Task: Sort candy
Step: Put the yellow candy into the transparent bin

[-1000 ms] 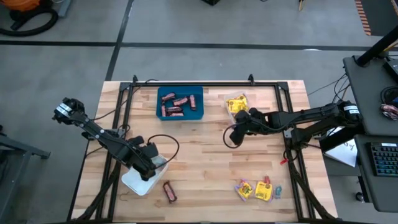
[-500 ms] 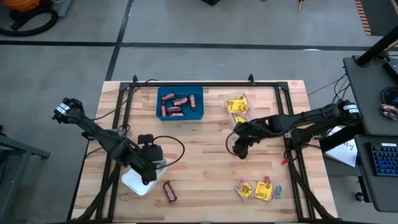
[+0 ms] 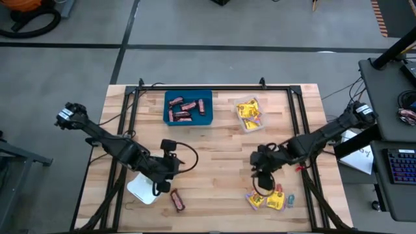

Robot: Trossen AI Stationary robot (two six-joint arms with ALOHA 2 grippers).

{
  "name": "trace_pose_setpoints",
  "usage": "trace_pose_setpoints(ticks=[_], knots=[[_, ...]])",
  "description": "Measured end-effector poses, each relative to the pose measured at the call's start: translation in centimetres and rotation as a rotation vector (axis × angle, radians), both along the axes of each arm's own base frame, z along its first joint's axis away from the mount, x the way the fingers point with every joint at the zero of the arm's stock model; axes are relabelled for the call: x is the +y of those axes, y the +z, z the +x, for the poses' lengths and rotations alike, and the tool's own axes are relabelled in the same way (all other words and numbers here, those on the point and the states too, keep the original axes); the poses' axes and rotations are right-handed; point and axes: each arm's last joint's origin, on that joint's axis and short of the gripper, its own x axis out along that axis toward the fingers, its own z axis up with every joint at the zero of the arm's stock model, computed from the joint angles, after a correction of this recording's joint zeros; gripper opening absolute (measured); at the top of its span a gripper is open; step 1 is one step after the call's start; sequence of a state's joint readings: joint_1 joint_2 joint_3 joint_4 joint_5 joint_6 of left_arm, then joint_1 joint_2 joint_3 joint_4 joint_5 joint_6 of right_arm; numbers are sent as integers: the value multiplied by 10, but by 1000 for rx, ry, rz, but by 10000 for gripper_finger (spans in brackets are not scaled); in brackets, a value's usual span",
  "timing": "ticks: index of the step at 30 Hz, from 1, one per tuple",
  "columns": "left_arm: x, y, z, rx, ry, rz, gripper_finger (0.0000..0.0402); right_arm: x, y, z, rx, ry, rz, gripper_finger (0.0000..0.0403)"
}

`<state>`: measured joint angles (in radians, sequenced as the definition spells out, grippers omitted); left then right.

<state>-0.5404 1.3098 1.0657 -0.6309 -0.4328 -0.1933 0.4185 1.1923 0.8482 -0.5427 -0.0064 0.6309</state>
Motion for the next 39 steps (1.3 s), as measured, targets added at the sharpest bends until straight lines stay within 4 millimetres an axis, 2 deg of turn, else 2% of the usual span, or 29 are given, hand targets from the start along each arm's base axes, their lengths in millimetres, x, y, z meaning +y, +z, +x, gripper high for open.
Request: trace_pose_setpoints(ticks=[5, 10, 17, 24, 34, 39], knots=[[1, -5, 6, 11, 12, 19, 114, 14, 0, -7, 8, 7, 13, 137], [2, -10, 10, 24, 20, 26, 113, 21, -1, -10, 27, -36, 47, 180], [1, -14, 14, 35, 24, 32, 113, 40, -19, -10, 82, 51, -9, 227], [2, -15, 15, 36, 29, 33, 113, 54, -36, -5, 132, 124, -70, 231], [1, -15, 15, 31, 29, 30, 113, 75, -49, 24, 148, 278, -169, 224], [1, -15, 15, 31, 29, 29, 113, 81, -62, 31, 203, 320, -162, 217]])
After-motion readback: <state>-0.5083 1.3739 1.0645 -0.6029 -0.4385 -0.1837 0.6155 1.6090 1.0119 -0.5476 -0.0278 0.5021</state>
